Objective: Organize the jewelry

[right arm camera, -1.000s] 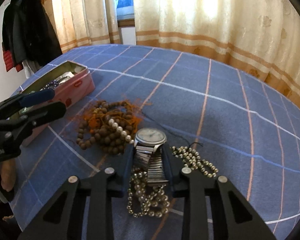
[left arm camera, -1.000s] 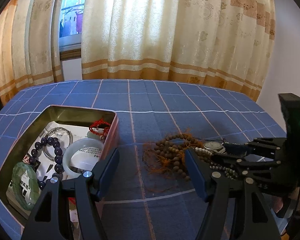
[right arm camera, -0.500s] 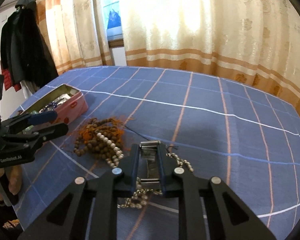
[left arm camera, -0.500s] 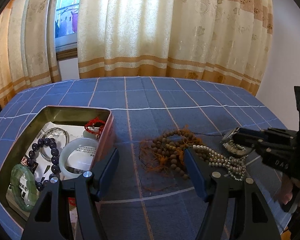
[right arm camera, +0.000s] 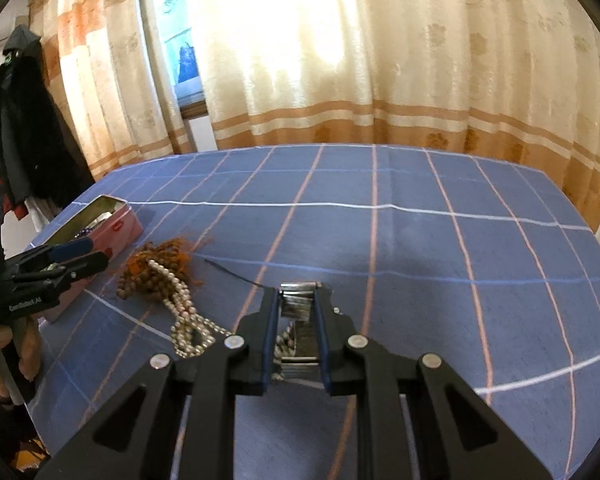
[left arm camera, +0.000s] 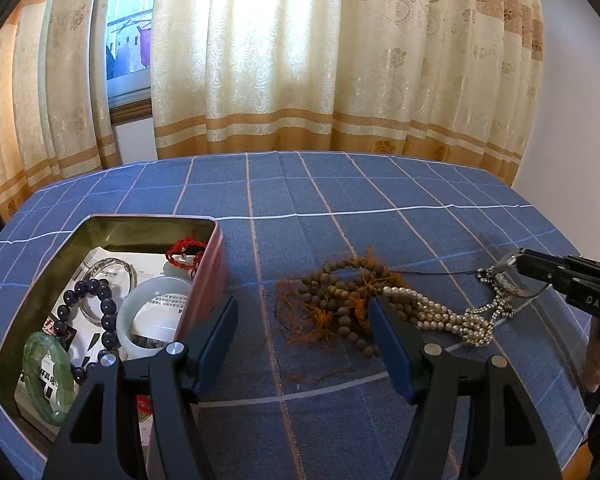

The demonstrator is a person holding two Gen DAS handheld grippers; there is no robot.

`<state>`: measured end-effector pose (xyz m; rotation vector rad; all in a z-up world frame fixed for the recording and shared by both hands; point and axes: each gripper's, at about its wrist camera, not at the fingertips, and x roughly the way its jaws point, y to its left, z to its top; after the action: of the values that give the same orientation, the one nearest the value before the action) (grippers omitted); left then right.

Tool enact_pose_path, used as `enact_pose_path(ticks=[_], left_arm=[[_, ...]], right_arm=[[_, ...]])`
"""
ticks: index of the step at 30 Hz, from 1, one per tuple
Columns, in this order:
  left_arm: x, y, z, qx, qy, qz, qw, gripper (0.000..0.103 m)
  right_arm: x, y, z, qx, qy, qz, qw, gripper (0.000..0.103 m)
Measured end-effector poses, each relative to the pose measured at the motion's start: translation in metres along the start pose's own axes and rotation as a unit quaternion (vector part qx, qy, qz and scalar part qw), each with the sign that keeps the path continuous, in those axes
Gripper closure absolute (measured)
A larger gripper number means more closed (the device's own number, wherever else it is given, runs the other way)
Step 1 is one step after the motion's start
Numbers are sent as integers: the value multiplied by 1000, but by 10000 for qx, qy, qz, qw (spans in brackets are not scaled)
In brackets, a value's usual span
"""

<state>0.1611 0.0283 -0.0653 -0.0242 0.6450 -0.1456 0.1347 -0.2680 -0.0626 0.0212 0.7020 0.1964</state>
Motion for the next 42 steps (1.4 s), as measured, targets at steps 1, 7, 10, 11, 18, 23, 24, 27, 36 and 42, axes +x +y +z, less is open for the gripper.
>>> enact_pose_path(ticks=[1,7,10,11,18,23,24,27,36,42], left_arm=[[1,1,0,-7,7,0,10000,35],[0,1,-1,-9,19,13,10000,35],[1,0,-1,68,35,51,10000,35],[1,-1,-1,93,42,66,9999,35],[-1,1,-1,47,-10,89,9999,35],[-4,5,-1,-120,-102,144,9998,35],[-3,4,-1,-121,-100,144,9998,35],[-3,3,-1,-65,-70,160,9998,35],[-6,12,-3,-341,-155,157,9992,35],[-5,4,-2,-206,-140,244,9994,35]], right_arm=[[-2,-3,-1,35,17,10,10000,83],[-9,-6,-13,-10,247,-16,9997,82],[-6,-10,-18,38,469,-20,9989,66],[-7,-12,-18,87,443,-46,9990,58],[-3,-12,-19,57,555,-56,9984,39],[2,-9,-19,-41,680,-57,9977,44],[2,-8,-19,-68,679,-71,9976,44],[9,-3,-18,-173,805,-78,9966,44],[10,9,-18,-502,788,-132,9955,78],[-2,15,-17,-591,447,-270,9969,85]])
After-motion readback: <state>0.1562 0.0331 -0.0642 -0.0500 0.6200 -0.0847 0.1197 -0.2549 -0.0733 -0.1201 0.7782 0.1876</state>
